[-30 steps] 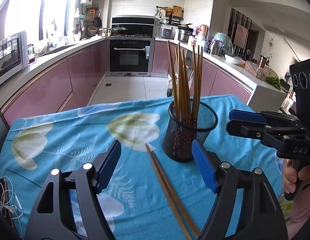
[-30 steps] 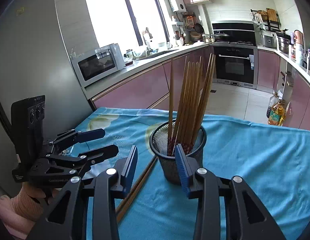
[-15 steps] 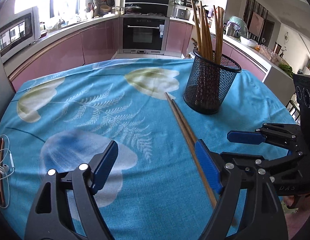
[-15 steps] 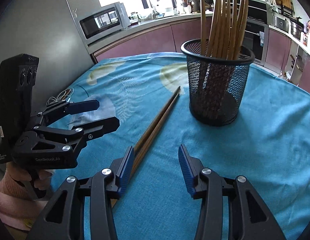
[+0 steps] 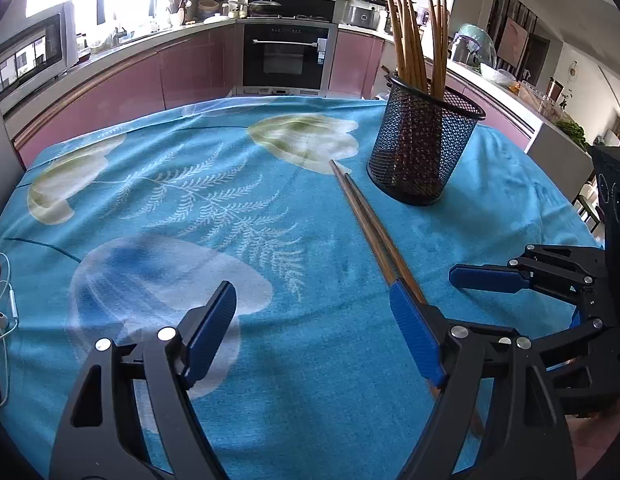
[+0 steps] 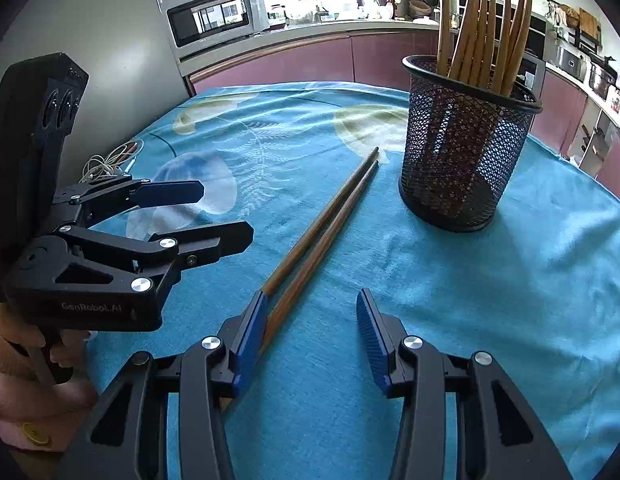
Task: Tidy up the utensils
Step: 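Move the left tool back to the last two chopsticks while the right tool follows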
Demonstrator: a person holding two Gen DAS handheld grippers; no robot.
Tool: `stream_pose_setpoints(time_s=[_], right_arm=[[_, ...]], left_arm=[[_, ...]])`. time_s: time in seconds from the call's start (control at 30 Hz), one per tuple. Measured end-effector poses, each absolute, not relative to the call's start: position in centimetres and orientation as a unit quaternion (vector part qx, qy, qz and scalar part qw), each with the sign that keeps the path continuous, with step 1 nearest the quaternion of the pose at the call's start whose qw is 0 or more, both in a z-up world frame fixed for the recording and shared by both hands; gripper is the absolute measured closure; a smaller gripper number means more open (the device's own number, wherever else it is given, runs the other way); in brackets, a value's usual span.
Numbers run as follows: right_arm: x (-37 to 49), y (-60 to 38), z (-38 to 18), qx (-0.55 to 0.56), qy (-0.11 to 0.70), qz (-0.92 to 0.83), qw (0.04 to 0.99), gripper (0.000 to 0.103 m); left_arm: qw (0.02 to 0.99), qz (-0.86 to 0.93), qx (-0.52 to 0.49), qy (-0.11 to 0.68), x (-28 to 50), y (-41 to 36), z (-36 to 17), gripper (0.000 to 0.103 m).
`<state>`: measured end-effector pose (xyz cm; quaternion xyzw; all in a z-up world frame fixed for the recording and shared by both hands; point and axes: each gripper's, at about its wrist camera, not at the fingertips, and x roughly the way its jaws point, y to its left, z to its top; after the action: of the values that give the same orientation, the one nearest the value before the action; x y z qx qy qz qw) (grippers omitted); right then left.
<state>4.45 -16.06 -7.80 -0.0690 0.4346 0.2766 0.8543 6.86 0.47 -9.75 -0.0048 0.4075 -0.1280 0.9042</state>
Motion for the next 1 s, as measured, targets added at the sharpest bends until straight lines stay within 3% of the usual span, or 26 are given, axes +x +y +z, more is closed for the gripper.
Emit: stream_pose_setpoints(time_s=[0.37,0.47,0.67,1.0], right_arm=[[5.2,-18.7,-7.7,-0.040,0.454,0.266,0.850,0.063],[5.5,-19.1,-7.8,-0.031,0.457,0.269,0.848,0.064],[5.6,-19.0,-7.8,-0.030,0.457,0.269,0.847,0.065],[5.7,-19.4,-7.8,-0.034,0.459,0.266,0.847,0.067]], left_arm=[[0.893,-0.170,0.019,0.416,6.3,-1.5,-10.2,0.024],[0.888,-0.185,0.031,0.420,5.9,-2.4,-10.4,0.028],[0.879,-0.197,0.039,0.432,5.7,-3.6,-11.0,0.045],[0.873,-0.202,0.001,0.445,5.3,-3.5,-10.9,0.092]])
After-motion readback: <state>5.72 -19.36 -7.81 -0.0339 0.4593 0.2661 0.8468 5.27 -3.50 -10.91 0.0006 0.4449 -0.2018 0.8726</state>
